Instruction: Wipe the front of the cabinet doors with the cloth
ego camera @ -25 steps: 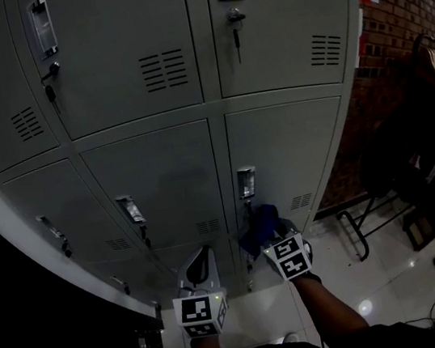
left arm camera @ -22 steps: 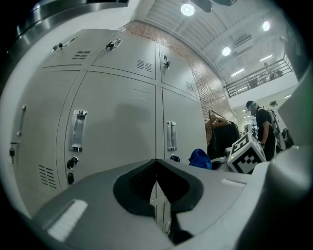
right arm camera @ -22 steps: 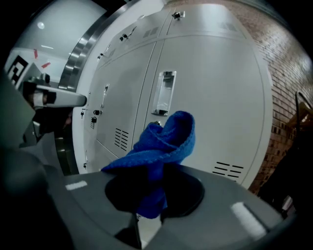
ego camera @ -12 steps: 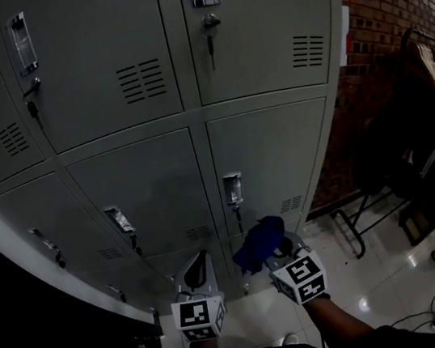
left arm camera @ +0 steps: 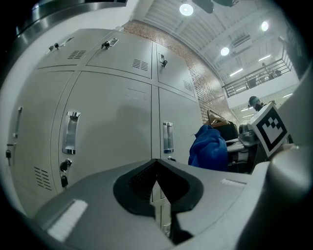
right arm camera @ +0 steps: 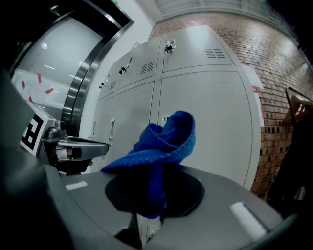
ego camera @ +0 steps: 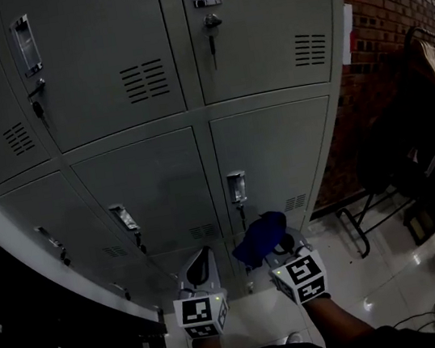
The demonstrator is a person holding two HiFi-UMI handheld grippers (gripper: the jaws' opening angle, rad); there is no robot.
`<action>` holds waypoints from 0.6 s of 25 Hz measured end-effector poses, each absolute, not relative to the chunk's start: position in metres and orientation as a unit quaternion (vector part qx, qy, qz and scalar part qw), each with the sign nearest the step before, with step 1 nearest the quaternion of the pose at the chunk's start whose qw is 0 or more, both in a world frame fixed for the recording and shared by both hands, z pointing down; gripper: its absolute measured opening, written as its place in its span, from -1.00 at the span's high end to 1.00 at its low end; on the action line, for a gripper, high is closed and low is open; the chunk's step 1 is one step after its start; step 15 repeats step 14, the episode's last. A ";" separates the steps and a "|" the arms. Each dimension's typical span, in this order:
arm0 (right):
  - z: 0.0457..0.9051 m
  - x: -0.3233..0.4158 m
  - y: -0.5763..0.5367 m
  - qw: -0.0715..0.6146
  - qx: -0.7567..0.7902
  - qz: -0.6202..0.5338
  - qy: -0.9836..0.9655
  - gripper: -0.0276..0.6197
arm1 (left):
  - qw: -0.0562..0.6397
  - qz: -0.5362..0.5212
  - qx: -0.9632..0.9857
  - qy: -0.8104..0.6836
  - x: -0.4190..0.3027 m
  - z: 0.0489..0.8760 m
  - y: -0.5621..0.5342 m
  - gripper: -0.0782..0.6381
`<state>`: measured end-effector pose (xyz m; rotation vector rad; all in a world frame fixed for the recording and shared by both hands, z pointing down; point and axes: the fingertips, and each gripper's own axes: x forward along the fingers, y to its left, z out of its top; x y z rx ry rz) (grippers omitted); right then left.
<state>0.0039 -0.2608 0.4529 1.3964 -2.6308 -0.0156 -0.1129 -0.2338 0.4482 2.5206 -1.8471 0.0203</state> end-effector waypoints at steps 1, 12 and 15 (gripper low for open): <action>0.452 0.003 -0.260 0.080 0.466 -0.006 -0.881 0.71 | 0.008 0.007 0.807 -0.591 -0.112 0.448 -0.234 0.73; 0.450 0.001 -0.254 0.074 0.461 -0.007 -0.884 0.71 | 0.008 0.010 0.808 -0.589 -0.107 0.447 -0.231 0.73; 0.452 0.001 -0.253 0.076 0.461 -0.007 -0.884 0.71 | 0.007 0.009 0.808 -0.590 -0.107 0.446 -0.231 0.73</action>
